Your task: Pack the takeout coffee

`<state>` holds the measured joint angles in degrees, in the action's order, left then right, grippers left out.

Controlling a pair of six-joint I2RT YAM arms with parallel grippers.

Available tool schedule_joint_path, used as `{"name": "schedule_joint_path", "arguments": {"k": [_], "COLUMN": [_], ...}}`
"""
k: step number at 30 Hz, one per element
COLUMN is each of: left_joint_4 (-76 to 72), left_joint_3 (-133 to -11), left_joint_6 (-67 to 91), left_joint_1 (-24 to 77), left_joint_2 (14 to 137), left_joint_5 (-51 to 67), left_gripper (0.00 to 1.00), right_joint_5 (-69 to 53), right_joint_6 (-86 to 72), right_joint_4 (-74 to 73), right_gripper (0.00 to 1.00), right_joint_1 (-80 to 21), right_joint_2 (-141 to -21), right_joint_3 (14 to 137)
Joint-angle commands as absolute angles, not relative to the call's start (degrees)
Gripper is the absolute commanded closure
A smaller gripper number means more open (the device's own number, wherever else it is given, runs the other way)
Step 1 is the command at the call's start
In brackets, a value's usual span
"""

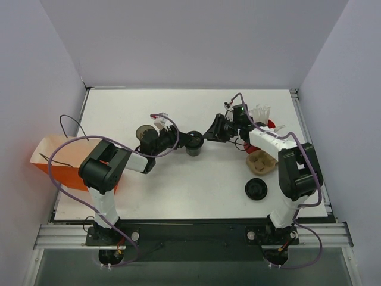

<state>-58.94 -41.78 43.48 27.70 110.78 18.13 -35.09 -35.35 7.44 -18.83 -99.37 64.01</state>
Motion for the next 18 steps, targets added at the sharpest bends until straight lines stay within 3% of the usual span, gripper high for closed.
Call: {"name": "schedule_joint_path", "arguments": {"k": [1,18], "left_joint_4": [-24.3,-23.3], "left_joint_3": [-36.5,-37.6], "left_joint_6": [34.1,34.4], "left_joint_1": [28.2,27.4], "left_joint_2": [118.6,120.4], "left_joint_5": [18.4,17.0], "left_gripper": [0.52,0.51], "right_joint_5": [-36.3,-27.5], "right_joint_6": [-34.1,-43.4], "right_joint_4": [5.6,13.1], "right_gripper": [0.69,0.87], "right_joint_1": [-19.6,-25.3], "right_joint_2": [-100.8,-107.7], "right_joint_3": [66.4,53.8]}}
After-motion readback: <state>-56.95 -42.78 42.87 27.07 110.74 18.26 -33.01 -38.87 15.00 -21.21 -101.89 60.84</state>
